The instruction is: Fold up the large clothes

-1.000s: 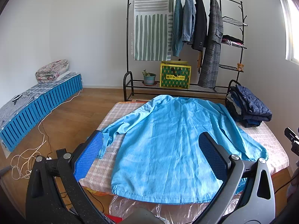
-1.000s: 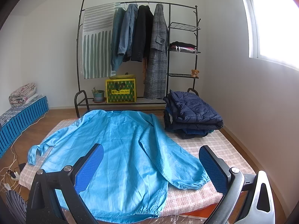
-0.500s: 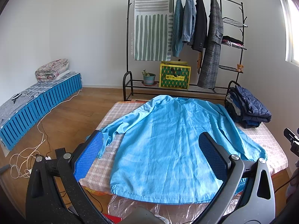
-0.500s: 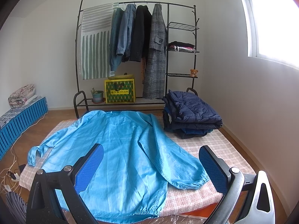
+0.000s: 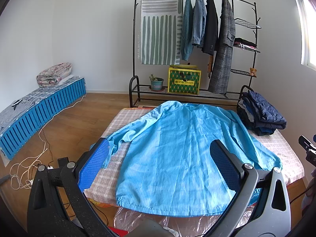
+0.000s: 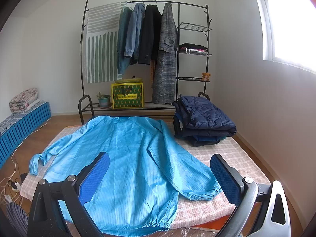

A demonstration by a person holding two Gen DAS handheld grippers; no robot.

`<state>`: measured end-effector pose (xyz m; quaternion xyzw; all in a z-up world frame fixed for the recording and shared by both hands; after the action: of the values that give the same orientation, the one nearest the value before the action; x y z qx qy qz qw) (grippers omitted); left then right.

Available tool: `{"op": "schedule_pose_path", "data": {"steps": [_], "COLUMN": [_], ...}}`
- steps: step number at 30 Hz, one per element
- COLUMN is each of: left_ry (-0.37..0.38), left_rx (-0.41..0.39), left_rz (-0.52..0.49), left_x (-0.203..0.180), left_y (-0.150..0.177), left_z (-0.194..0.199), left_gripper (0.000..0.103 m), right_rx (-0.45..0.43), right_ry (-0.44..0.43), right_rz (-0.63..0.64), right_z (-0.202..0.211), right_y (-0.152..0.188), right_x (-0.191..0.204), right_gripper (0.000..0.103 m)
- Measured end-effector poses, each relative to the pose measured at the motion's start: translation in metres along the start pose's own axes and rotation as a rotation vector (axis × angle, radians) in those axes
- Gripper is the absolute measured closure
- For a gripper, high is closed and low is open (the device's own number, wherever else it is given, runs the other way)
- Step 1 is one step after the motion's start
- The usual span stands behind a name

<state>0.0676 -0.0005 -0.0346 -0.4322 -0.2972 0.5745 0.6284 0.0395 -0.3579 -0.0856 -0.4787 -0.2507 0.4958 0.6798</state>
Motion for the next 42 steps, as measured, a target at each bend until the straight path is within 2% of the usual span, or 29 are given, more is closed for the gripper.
{"op": "schedule_pose_path", "data": {"steps": [24,37,42], "left_ry": [-0.010,-0.074,-0.092], "left_rx": [0.016,0.038,0.053], "left_rz": [0.007,0.020,0.030], "left_x": [0.006,0.049,0.079], "left_y": [0.009,0.035,0.042], "left_z": [-0.005,-0.022,-0.035], "left_gripper": [0.000,0.000,0.000], "right_rx": [0.016,0.010,0.022], "right_ry": [0.003,-0.034,-0.047], "right_rz": [0.017,0.042,0.058], "right_z": [-0.005,-0.005,-0.005], "right_y": [0.001,0.004,0.011], "right_x": [0.013,0.044,0.059], "right_gripper": [0.000,0.000,0.000]}}
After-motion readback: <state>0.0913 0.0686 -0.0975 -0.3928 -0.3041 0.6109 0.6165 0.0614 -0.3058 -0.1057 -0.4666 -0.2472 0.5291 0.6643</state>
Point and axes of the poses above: each gripper's, at about its wrist camera, not at the fingertips, and z roughly against the way its jaws point, x to its left, y to its underside, the point moved 8 cm from there along -z, roughly the way its jaws point, and after that the axes turned 12 degrees about y, right-handed, at the moved point
